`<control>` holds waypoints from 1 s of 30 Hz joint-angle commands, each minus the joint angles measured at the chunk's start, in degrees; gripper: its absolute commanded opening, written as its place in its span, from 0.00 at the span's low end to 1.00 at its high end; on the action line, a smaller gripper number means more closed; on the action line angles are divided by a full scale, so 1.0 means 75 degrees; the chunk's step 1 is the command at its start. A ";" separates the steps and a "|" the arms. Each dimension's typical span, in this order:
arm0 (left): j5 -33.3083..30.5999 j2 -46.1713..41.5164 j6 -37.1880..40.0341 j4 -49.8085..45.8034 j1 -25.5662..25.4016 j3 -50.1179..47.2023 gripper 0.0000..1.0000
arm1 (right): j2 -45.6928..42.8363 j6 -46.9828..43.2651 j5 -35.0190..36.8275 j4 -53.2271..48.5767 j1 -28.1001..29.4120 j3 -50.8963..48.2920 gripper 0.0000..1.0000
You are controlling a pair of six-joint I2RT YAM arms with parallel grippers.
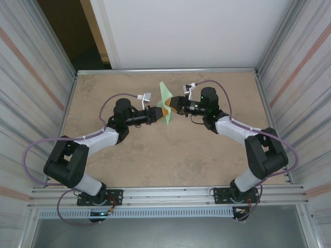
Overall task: Fold a paper plane with a square sheet of paper (pick it up from the middle)
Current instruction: Pick up the paper from the center of the table, then turn over the paper at the center of the table.
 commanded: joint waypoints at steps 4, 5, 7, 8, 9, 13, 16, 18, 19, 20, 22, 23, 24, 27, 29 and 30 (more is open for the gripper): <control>0.0136 -0.0273 0.0213 -0.0042 -0.0039 0.0170 0.12 | -0.0495 -0.0019 0.0108 -0.0320 -0.0235 0.0001 0.45; 0.0127 -0.0285 0.0257 -0.0143 -0.0027 0.0183 0.11 | -0.0555 -0.0120 0.0175 -0.0497 -0.0276 -0.0014 0.47; 0.0091 -0.0321 0.0398 -0.0385 0.0011 0.0181 0.12 | -0.0725 -0.0386 0.0365 -0.0985 -0.0408 -0.0046 0.51; 0.0073 -0.0345 0.0507 -0.0579 0.0033 0.0184 0.12 | -0.0829 -0.0558 0.0490 -0.1272 -0.0503 -0.0079 0.53; 0.0038 -0.0394 0.0648 -0.0810 0.0045 0.0186 0.12 | -0.0938 -0.0729 0.0655 -0.1591 -0.0610 -0.0121 0.55; -0.0327 -0.0606 0.1571 -0.2417 0.0093 0.0379 0.13 | -0.1472 -0.1632 0.1459 -0.3175 -0.0945 -0.0156 0.56; -0.1271 -0.0805 0.2873 -0.4766 0.0040 0.0877 0.13 | -0.1906 -0.2556 0.2373 -0.4568 -0.0962 0.0005 0.56; -0.2438 -0.0828 0.3958 -0.6684 -0.0146 0.1523 0.13 | -0.2150 -0.2986 0.3007 -0.5201 -0.0966 0.0046 0.57; -0.3071 -0.0761 0.4341 -0.7432 -0.0270 0.1864 0.13 | -0.2265 -0.3102 0.3290 -0.5444 -0.0969 0.0053 0.58; -0.3816 -0.0646 0.4723 -0.8226 -0.0422 0.2242 0.13 | -0.2371 -0.3224 0.3545 -0.5704 -0.0967 0.0060 0.59; -0.5210 -0.0342 0.5233 -0.9397 -0.0703 0.2929 0.12 | -0.2576 -0.3381 0.4030 -0.6005 -0.0971 0.0007 0.59; -0.5988 -0.0111 0.5447 -0.9992 -0.0849 0.3291 0.13 | -0.2673 -0.3421 0.4254 -0.6109 -0.0972 -0.0038 0.60; -0.6694 0.0138 0.5588 -1.0527 -0.0980 0.3651 0.13 | -0.2798 -0.3463 0.4423 -0.6159 -0.0964 -0.0098 0.60; -0.8536 0.0981 0.5807 -1.1759 -0.1340 0.4566 0.13 | -0.3091 -0.3517 0.4796 -0.6225 -0.0966 -0.0280 0.60; -0.9553 0.1563 0.5882 -1.2401 -0.1548 0.5102 0.13 | -0.3275 -0.3532 0.5010 -0.6261 -0.0965 -0.0398 0.60; -1.0079 0.1873 0.5883 -1.2703 -0.1644 0.5349 0.13 | -0.3366 -0.3525 0.5156 -0.6306 -0.0971 -0.0460 0.60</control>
